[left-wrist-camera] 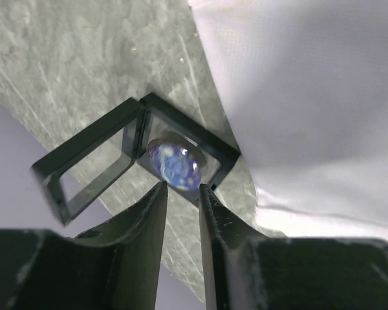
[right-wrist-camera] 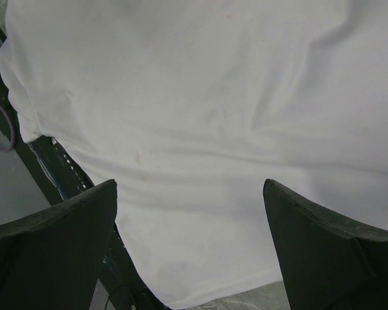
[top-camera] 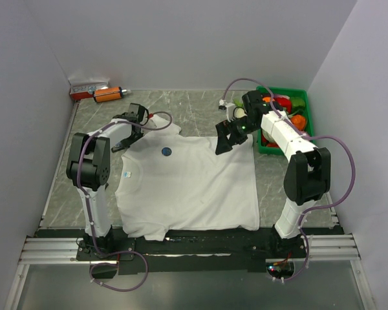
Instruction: Remove the brooch from the garment
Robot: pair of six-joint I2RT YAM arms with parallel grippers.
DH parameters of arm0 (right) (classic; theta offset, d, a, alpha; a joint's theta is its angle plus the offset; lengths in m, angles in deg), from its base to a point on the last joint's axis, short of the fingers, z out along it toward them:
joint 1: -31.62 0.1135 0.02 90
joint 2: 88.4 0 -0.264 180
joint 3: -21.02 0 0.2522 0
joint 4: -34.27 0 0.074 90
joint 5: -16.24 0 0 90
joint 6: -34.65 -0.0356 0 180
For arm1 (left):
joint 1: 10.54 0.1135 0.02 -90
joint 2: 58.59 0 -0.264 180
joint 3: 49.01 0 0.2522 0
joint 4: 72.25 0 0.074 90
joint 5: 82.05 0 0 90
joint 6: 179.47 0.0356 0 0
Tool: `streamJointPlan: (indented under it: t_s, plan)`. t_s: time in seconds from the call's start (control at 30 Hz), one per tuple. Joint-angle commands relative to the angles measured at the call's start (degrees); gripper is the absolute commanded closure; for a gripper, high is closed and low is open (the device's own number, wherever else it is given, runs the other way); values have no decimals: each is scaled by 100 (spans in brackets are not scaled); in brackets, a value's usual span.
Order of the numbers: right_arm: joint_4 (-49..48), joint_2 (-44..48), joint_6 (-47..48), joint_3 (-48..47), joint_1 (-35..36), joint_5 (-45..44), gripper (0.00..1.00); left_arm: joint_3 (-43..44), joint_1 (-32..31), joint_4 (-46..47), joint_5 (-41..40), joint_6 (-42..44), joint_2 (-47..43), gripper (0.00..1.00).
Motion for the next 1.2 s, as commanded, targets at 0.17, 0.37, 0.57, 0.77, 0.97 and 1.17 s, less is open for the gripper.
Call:
streamJointPlan:
  t_s: [0.17, 0.37, 0.57, 0.77, 0.97, 1.17]
  plan:
    - [44, 379, 584, 69, 258, -740, 0, 392, -344, -604, 1773, -1435, -1132, 66]
    - [-1422, 1723, 2447, 2353, 1031, -2073, 0, 84, -344, -421, 3780, -2807, -1370, 66]
    - [-1468, 2058, 2555, 3102, 1120, -2205, 0, 329, -335, -200, 4985, -3519, -1020, 66]
    - [-1363, 2067, 2063, 2918, 1120, -2065, 0, 734, -335, -139, 5504, -4170, -264, 65]
    - [-1223, 2164, 1922, 2830, 1120, -2021, 0, 805, -212, -24, 5794, -4355, 106, 56]
    - [-1143, 2111, 1957, 2769, 1120, -2012, 0, 884, -116, 19, 5584, -4390, 247, 55]
